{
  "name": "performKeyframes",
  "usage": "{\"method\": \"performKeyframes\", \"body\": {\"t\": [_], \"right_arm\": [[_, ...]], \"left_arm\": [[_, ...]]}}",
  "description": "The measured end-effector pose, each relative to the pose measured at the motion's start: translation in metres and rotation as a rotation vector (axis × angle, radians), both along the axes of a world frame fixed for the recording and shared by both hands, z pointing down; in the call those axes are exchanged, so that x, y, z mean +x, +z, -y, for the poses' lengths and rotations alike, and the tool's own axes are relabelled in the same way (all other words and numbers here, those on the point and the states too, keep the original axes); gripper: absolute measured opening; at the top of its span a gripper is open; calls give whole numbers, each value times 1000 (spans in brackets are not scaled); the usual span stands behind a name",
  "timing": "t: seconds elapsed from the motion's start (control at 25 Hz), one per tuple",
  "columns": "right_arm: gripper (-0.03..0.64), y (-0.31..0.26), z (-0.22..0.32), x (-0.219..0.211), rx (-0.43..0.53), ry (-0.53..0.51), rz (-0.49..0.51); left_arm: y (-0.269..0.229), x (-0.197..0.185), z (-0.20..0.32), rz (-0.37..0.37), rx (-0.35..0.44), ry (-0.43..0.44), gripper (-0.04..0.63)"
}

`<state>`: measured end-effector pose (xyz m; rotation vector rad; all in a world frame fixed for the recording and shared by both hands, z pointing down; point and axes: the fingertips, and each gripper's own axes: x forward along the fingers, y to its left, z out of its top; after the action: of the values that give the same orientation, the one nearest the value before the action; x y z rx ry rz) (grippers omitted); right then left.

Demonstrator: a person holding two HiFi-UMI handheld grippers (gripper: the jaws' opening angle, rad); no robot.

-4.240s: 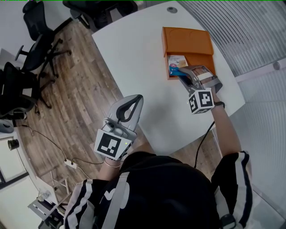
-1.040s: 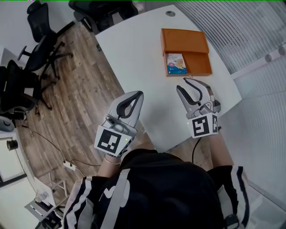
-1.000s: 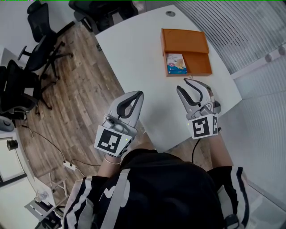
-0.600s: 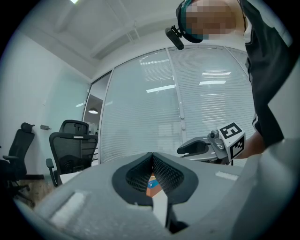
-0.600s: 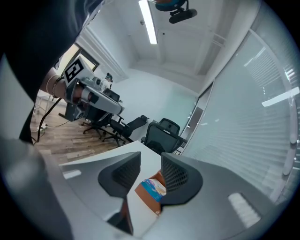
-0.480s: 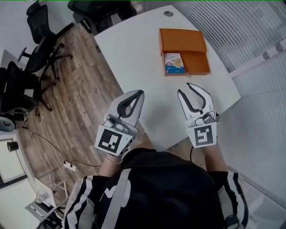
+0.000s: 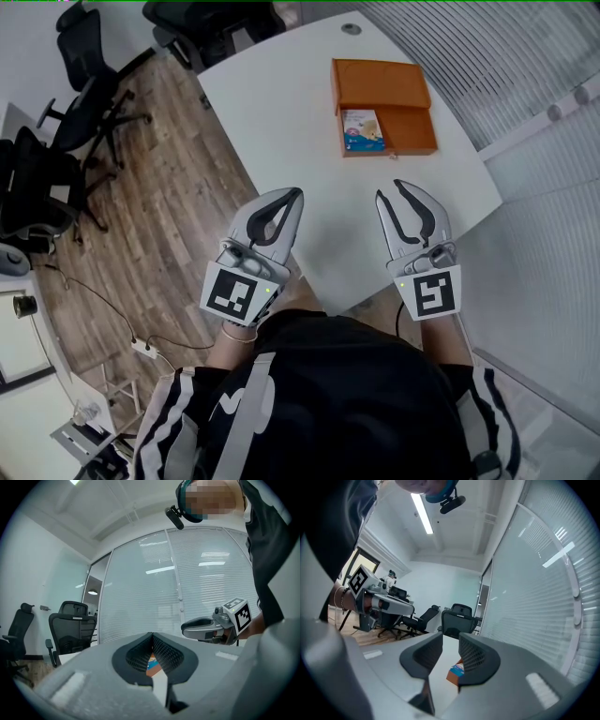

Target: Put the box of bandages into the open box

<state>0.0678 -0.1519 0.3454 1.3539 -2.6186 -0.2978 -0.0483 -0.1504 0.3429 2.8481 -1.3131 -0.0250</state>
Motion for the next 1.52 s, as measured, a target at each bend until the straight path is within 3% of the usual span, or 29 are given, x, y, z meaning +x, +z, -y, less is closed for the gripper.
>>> {"method": "performKeyframes", "body": {"t": [0.28, 1.52], "right_arm": [[92, -5, -8, 1, -16, -5, 84], [0, -5, -27, 11, -22, 13, 95]], "left_arm": [[-7, 6, -2, -12, 15, 3, 0], [-6, 9, -14, -5, 20, 23, 0]]}}
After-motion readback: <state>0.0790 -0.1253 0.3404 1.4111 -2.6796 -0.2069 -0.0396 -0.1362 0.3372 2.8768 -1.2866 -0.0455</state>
